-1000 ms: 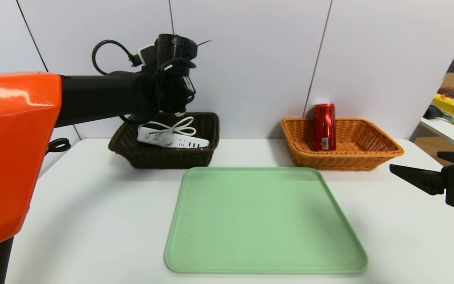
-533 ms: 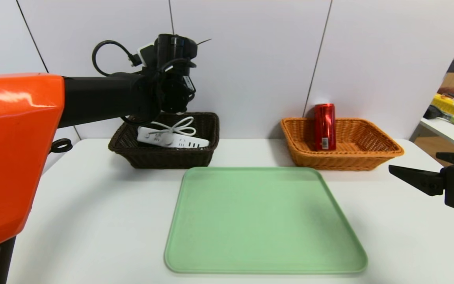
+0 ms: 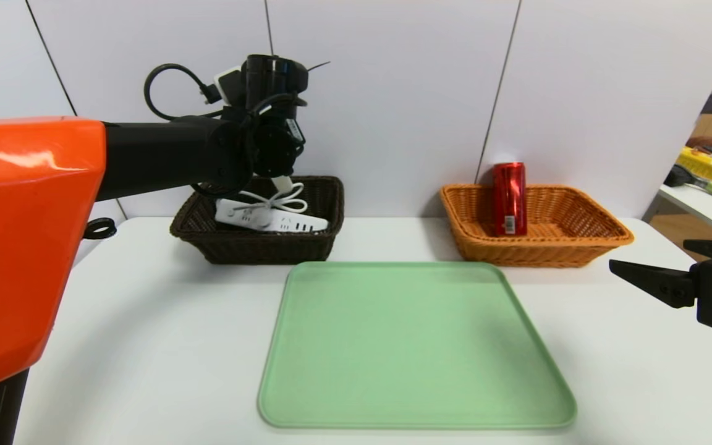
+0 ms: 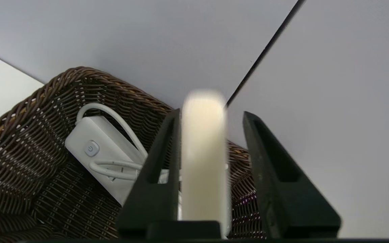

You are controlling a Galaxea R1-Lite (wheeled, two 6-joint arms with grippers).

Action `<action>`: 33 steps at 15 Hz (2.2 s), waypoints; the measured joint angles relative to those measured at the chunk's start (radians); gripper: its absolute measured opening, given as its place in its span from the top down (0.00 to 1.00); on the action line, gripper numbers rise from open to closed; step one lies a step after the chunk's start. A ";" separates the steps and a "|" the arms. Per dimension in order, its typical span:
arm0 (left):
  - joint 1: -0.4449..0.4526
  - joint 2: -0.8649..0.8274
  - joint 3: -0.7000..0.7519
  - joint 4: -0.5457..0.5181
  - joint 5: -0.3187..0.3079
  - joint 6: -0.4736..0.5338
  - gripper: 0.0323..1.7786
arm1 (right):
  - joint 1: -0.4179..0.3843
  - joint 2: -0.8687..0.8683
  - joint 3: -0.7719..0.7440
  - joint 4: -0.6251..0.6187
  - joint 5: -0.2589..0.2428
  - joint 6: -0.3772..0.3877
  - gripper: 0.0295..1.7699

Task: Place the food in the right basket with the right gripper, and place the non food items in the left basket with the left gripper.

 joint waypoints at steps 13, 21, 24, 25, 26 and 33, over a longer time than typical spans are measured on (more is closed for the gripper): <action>0.026 -0.080 0.002 0.122 -0.005 0.081 0.15 | -0.001 0.000 -0.003 0.006 0.000 -0.001 0.04; 0.040 -0.350 0.089 0.447 -0.131 0.263 0.08 | 0.004 -0.003 -0.006 0.048 0.012 -0.010 0.04; 0.044 -0.481 0.238 0.493 -0.221 0.322 0.07 | 0.034 -0.004 0.003 0.049 0.005 -0.009 0.04; 0.045 -0.524 0.303 0.506 -0.237 0.335 0.06 | 0.040 -0.004 0.004 0.049 0.004 -0.009 0.04; 0.045 -0.569 0.375 0.514 -0.247 0.348 0.06 | 0.048 -0.004 0.006 0.049 0.002 -0.009 0.04; 0.046 -0.824 0.657 0.592 -0.324 0.523 0.05 | 0.087 -0.004 0.017 0.048 -0.013 -0.009 0.04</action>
